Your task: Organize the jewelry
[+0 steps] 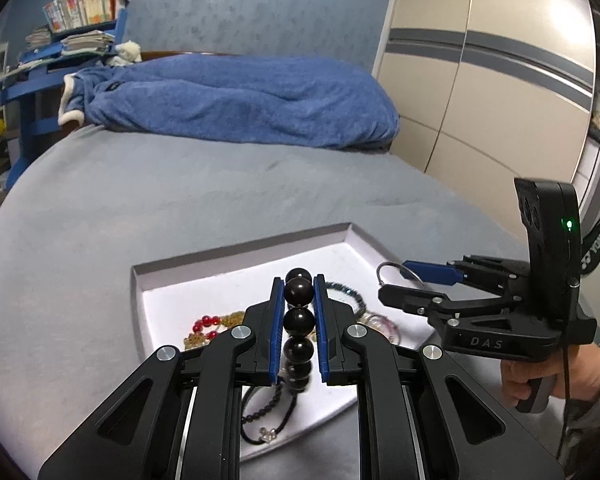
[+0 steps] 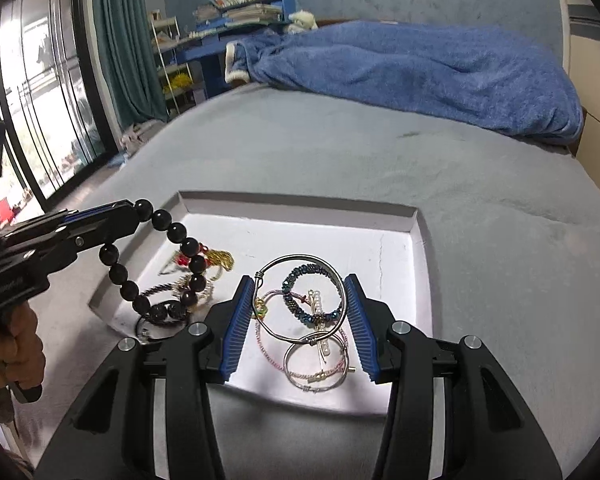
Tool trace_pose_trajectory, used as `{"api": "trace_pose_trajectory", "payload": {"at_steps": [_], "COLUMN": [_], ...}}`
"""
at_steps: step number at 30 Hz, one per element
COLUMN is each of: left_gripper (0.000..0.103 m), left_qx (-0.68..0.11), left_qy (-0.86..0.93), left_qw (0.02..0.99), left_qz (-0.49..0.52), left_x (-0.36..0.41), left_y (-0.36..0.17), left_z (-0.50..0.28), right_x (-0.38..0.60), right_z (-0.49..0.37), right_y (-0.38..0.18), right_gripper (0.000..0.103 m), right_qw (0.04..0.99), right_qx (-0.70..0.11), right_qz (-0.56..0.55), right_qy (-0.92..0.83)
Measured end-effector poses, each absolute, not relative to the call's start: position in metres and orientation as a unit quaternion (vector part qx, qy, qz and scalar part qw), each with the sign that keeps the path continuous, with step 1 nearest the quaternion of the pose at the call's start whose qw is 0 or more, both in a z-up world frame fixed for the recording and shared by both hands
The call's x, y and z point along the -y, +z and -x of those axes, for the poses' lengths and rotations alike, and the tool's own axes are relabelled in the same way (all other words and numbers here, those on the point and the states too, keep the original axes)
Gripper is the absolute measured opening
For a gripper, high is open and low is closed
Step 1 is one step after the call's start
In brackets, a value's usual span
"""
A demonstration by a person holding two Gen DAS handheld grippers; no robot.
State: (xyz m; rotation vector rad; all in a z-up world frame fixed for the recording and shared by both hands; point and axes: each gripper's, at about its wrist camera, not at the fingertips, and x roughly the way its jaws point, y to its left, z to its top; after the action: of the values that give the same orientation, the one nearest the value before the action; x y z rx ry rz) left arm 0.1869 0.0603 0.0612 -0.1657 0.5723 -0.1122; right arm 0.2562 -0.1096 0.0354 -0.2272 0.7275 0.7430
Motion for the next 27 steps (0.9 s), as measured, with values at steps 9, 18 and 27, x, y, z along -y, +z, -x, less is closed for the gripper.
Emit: {"api": "trace_pose_trajectory", "payload": {"at_steps": [9, 18, 27], "left_gripper": [0.017, 0.081, 0.092], "left_qx": [-0.322, -0.285, -0.242], "left_qy": [-0.021, -0.004, 0.008], "left_qw": [0.944, 0.956, 0.969], "left_qz": [0.074, 0.071, 0.056], "left_x": [-0.066, -0.062, -0.049], "left_y": [0.041, 0.053, 0.057], "left_z": [-0.194, -0.169, -0.127], "right_x": [0.102, 0.118, 0.152], "right_z": [-0.255, -0.242, -0.209], "right_y": [0.019, 0.03, 0.039], "right_gripper": [0.047, 0.063, 0.076], "right_qw": [0.859, 0.873, 0.894], "right_qx": [-0.359, -0.327, -0.286], "right_qz": [0.138, 0.129, 0.078], "right_qy": [0.338, 0.339, 0.336]}}
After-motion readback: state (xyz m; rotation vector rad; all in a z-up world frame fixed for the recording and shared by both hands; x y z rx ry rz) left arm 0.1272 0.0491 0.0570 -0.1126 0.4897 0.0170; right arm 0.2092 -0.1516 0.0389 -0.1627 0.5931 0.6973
